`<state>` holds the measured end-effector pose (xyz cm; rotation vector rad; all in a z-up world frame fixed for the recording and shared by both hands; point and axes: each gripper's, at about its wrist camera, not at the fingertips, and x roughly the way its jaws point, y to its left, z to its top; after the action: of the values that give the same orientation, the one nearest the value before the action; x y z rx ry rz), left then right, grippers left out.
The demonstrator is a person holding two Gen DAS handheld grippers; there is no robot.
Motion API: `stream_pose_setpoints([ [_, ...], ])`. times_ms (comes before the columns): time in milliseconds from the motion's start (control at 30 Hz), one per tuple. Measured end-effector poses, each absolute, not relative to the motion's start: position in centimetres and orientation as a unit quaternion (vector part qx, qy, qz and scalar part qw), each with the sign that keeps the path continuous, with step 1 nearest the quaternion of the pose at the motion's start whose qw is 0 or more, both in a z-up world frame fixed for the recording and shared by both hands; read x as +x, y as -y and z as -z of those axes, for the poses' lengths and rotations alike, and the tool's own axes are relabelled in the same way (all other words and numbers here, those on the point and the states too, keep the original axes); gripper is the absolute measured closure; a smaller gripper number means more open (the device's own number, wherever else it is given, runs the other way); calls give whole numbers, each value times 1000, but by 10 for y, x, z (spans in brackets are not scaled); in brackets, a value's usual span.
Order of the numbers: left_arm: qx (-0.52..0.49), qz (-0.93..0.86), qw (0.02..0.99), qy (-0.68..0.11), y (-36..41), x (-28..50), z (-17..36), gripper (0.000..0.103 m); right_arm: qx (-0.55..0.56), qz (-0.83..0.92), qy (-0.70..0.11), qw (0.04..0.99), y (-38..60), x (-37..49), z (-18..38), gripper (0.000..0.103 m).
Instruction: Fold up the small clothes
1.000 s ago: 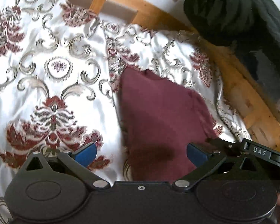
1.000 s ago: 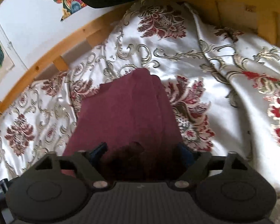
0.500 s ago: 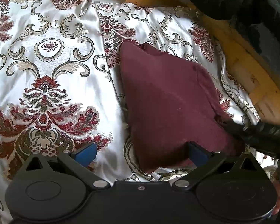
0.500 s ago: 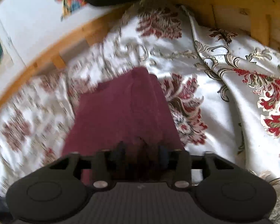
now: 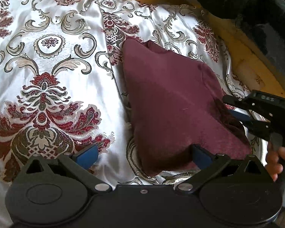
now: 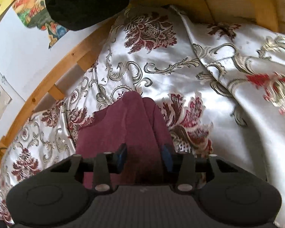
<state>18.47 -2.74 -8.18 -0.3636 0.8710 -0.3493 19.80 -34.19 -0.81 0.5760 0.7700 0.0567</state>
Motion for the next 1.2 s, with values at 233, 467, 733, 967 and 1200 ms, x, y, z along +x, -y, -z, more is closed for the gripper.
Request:
stream_pose_setpoints([
  [233,-173,171,878,-413,31,186,85,1,207,-53,-378,901,334,216,7,94],
  [467,-178,196,879,-396,40,187,86,1,163,-46,-348,922,332,218,-2,94],
  [733,-159,204,880,-399,51,187,92,1,201,-39,-367,907,342,225,10,79],
  [967,-160,204,879,-401,51,188,93,1,253,-60,-378,889,357,229,15,37],
  [1200,-162,206,880,-397,50,186,94,1,238,-101,-427,866,362,257,33,36],
])
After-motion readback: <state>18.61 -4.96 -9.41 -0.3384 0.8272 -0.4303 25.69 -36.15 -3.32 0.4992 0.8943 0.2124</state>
